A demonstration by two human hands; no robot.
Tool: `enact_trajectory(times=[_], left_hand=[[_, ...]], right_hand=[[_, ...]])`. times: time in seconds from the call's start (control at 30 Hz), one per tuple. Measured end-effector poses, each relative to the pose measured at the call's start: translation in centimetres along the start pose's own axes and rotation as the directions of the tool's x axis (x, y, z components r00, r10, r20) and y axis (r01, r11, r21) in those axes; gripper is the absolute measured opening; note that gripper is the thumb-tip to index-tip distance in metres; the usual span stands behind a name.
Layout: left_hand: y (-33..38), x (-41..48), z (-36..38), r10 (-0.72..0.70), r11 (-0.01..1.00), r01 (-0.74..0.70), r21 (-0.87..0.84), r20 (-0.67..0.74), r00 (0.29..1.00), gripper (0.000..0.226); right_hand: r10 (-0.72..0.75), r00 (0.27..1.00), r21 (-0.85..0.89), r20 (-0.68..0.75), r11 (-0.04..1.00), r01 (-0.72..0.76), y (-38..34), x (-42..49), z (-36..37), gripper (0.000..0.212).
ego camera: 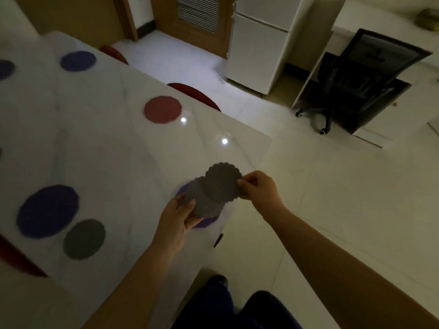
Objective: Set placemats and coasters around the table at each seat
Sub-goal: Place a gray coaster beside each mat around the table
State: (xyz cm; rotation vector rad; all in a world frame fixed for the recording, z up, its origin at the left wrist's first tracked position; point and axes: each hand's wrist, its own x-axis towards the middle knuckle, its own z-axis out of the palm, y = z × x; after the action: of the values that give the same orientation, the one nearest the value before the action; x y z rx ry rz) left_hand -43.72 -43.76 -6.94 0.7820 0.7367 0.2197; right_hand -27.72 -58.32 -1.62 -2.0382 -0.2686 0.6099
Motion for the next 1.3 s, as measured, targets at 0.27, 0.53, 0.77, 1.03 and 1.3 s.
enact_trajectory(times=[0.27,0.53,0.77,1.03,1.3], left_hand=[[0.6,0.8,-0.6,0.140,0.974,-0.192,-0.124,-0.340,0.930,0.059],[-1.9,0.6,4.5,0.175,0.881,-0.406,-0.243,-0.629,0.757,0.062],[-4.5,0.4,9.4,0.161,0.824,-0.505,-0.256,-0.749,0.642,0.043],[-5.3,-0.4,10.3,0.141,0.821,-0.515,-0.246,-0.787,0.601,0.039],[-5.3,1.2,10.6,0.143,0.846,-0.469,-0.251,-0.742,0.655,0.024]], right_hand=[[0.084,0.988,0.081,0.133,0.992,-0.095,0.3,8.8,-1.2,0.008],[0.140,0.907,-0.183,0.397,0.981,-0.072,2.1,16.5,-1.0,0.015],[0.060,0.846,-0.377,0.530,0.910,0.172,2.8,19.6,-0.9,0.024],[0.032,0.802,-0.438,0.596,0.851,0.291,2.5,20.3,-0.6,0.033],[-0.025,0.848,-0.392,0.530,0.879,0.271,2.7,19.5,-2.1,0.032]])
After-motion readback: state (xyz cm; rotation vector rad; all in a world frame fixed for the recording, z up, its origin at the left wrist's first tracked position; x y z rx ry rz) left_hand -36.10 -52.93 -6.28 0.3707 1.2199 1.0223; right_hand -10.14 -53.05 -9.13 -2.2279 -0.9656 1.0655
